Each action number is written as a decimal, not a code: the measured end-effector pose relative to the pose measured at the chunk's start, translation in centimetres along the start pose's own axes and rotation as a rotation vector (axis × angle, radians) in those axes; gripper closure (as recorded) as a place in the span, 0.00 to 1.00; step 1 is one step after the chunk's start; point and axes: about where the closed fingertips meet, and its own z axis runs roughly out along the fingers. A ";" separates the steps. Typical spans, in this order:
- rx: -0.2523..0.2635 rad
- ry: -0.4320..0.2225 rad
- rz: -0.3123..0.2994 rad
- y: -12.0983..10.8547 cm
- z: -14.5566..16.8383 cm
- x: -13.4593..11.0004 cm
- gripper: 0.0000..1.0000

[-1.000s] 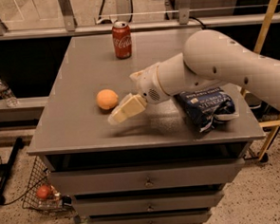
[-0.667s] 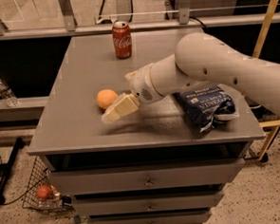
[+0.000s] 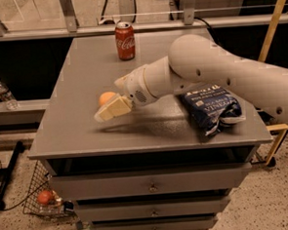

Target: Move orange near coke can

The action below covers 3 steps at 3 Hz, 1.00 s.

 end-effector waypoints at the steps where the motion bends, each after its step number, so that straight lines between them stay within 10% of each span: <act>1: -0.005 -0.007 0.002 0.2 0.5 -0.1 0.41; 3: 0.006 -0.032 0.013 0.0 -0.2 0.2 0.88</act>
Offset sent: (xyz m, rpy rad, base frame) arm 0.0006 0.0086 -0.0035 0.0284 0.0002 0.0079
